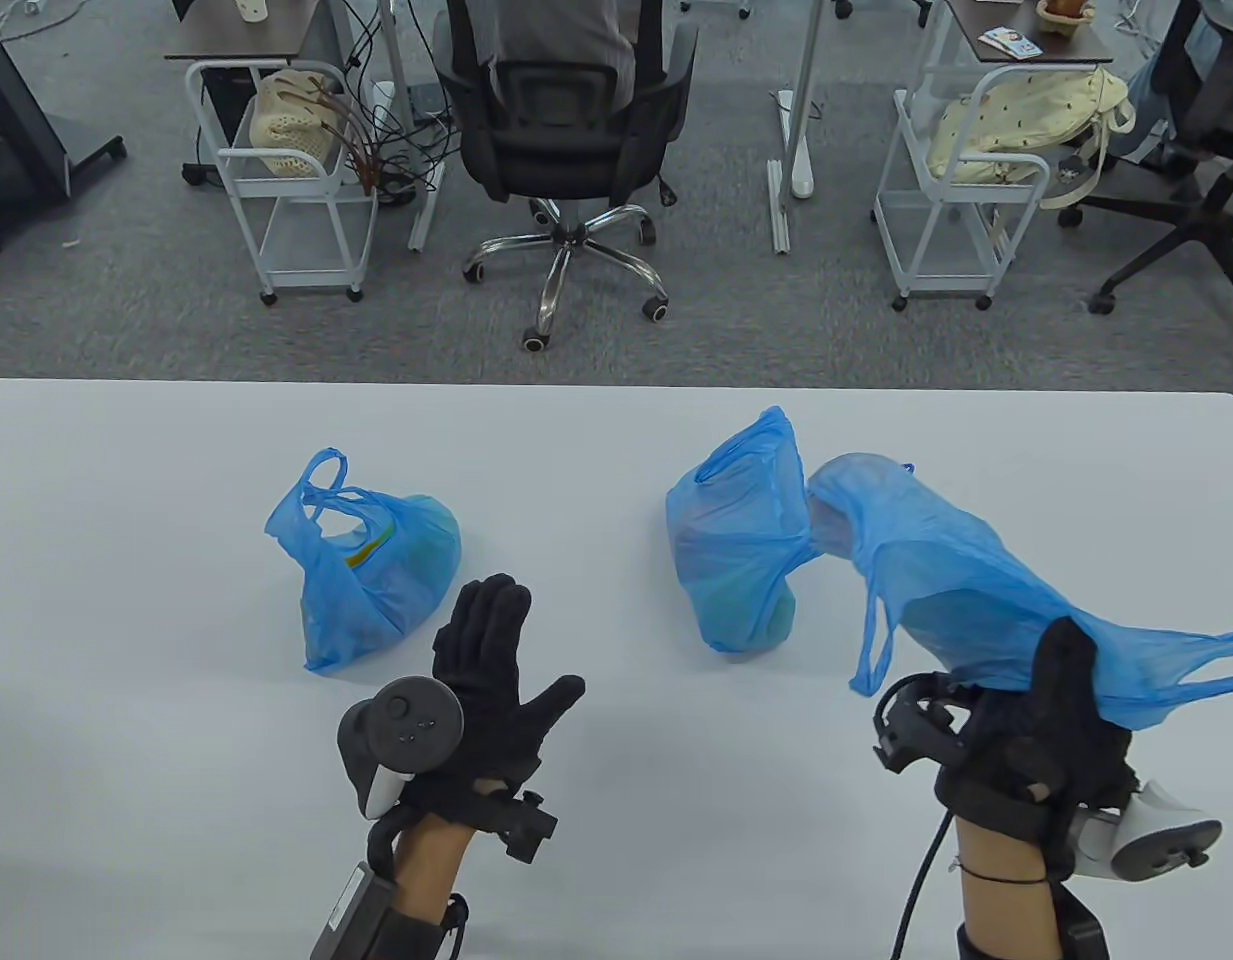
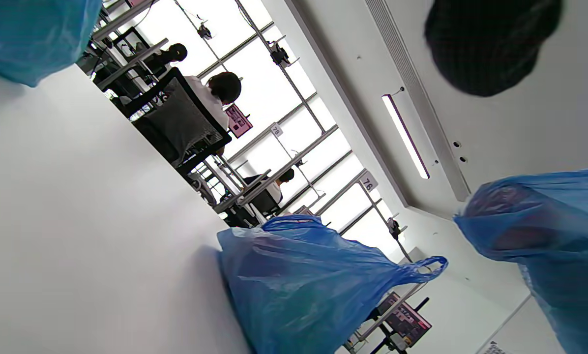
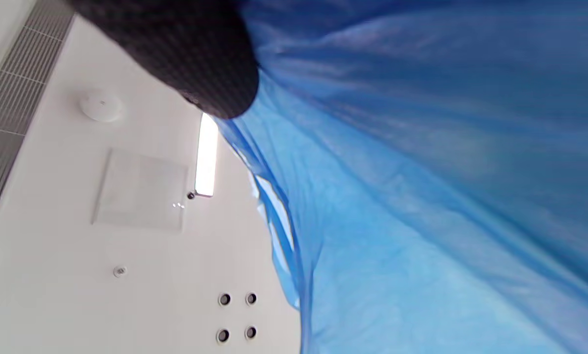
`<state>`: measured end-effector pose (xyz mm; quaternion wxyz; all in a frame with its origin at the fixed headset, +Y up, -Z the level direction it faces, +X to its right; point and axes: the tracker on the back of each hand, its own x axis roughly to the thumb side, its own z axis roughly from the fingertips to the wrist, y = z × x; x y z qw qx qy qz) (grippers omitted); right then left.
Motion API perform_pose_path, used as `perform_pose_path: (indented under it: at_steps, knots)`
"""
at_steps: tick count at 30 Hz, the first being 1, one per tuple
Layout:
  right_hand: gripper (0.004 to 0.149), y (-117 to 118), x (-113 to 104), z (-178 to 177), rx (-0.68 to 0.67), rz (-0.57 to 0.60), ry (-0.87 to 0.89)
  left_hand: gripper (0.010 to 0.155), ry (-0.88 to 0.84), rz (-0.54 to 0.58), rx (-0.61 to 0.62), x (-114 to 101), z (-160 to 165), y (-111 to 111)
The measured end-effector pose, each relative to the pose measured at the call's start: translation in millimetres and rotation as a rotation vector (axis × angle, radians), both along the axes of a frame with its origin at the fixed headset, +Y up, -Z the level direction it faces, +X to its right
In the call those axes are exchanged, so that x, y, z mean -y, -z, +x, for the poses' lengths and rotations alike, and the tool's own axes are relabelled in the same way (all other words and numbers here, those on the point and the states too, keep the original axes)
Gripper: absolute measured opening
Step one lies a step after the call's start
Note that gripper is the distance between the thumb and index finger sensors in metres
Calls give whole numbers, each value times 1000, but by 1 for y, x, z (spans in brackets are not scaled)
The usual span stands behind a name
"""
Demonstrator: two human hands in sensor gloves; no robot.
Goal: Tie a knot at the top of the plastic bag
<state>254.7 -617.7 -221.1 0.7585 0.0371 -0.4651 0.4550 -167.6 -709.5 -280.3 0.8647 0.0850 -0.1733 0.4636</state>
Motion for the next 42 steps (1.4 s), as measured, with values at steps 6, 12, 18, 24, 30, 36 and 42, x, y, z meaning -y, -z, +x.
perform_pose_path:
  at_steps: [6, 12, 18, 24, 30, 36, 42]
  knots:
    - [24, 11, 27, -66, -198, -151, -119, 108, 10, 63, 177, -15, 14, -11]
    - [24, 22, 64, -100, -307, -286, -194, 109, 9, 32, 259, -13, 24, -14]
    - [25, 28, 85, -109, -345, -374, -239, 105, 64, 29, 297, -12, 29, -14]
    - [25, 33, 98, -114, -382, -418, -283, 90, 40, 46, 174, -8, 35, -16]
    - [29, 37, 108, -122, -458, -472, -318, 33, -484, -253, 159, 21, 31, -4]
    - [33, 42, 113, -113, -457, -569, -362, 34, -573, -250, 176, 21, 20, -2]
    - [39, 48, 108, -102, -465, -542, -341, 37, -631, -271, 253, 21, 22, -3]
